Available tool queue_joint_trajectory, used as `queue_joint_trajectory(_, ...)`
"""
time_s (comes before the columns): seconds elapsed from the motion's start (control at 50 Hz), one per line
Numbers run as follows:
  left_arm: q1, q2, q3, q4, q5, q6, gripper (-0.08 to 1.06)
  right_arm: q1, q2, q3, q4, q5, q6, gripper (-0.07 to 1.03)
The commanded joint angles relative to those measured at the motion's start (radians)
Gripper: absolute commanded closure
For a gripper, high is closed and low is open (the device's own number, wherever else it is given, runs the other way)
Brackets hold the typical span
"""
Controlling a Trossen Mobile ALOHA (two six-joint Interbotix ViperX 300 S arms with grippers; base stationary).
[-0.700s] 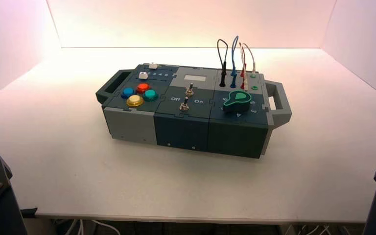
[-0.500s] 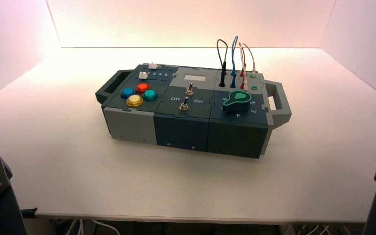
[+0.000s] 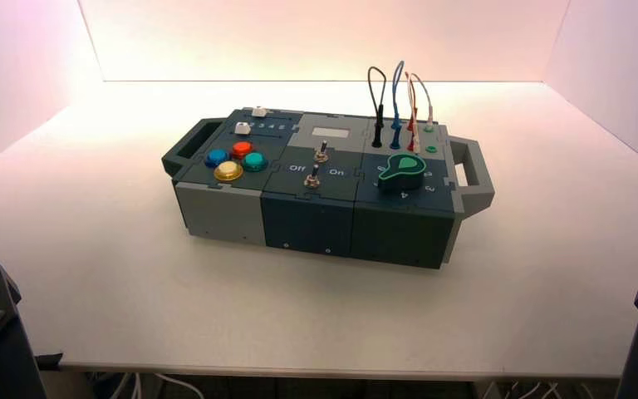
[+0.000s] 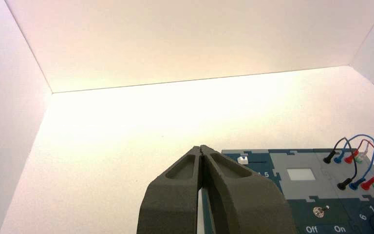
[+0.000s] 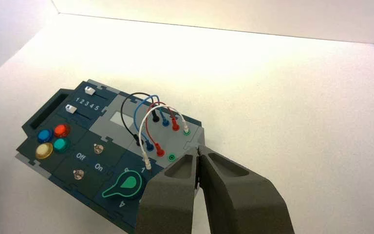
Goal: Insert the white wire.
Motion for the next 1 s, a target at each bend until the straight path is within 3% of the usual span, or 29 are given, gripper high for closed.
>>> queue_joint_trajectory(0.02, -0.002, 0.034, -0.02, 0.002, 0.011, 0.003, 1.01, -0.002, 0.02, -0.035, 0.005, -0.006, 0.002, 0.98)
queue_joint_trajectory(0.24, -0.002, 0.051, -0.026, 0.002, 0.005, 0.005, 1.01, 0.017, 0.055, -0.054, 0.026, 0.015, -0.005, 0.98)
queue_joint_trajectory(0.42, -0.008, 0.067, -0.029, -0.021, 0.002, 0.002, 1.01, 0.107, 0.179, -0.074, 0.034, 0.038, -0.008, 0.98)
queue_joint_trajectory(0.68, -0.124, 0.138, -0.044, -0.025, -0.021, -0.002, 1.01, 0.201, 0.365, -0.123, 0.037, 0.054, -0.008, 0.97)
queue_joint_trajectory(1.0, -0.13, 0.147, -0.046, -0.023, -0.025, -0.002, 1.01, 0.221, 0.512, -0.179, 0.043, 0.052, -0.008, 0.75)
